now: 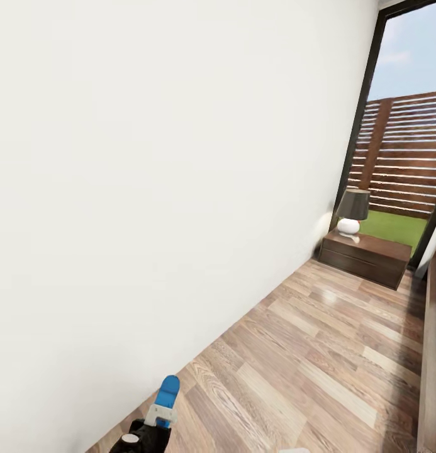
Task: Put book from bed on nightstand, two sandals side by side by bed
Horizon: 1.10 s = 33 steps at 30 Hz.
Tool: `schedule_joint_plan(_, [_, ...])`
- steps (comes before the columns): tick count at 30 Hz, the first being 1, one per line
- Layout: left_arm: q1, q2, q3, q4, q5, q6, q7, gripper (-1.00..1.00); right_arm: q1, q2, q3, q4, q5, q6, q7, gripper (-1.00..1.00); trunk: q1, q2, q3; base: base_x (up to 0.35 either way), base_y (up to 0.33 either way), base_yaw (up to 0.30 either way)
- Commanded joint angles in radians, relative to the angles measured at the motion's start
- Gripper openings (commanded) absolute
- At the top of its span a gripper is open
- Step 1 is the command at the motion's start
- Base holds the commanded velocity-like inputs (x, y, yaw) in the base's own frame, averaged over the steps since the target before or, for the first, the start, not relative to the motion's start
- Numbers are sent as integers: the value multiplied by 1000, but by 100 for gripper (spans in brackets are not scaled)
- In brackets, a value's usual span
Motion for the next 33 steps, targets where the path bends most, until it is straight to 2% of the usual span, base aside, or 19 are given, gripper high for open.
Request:
schedule_joint_plan(1, [2, 3, -10, -51, 11, 34, 8, -100, 0, -1, 8, -4, -4, 7, -8, 100, 0, -1, -1, 0, 0, 0])
schedule_joint_plan(4, [3, 3, -11, -145, 10, 85, 9, -100, 0, 0, 8, -8, -4, 7, -8, 100, 0, -1, -1, 0, 0, 0])
schedule_joint_plan(8, [4, 4, -11, -230, 10, 122, 9, -100, 0, 0, 9, -10, -4, 7, -9, 100, 0, -1, -1, 0, 0, 0])
schedule_joint_plan(15, [9, 5, -10, -336, 10, 186, 10, -100, 0, 0, 8, -11, -7, 7, -9, 100, 27, -50, -23, 0, 0, 0])
schedule_joint_plan(33, [13, 6, -9, -355, 10, 204, 10, -100, 0, 3, 7, -10, -9, 7, -10, 100, 96, -176, -79, 0, 0, 0])
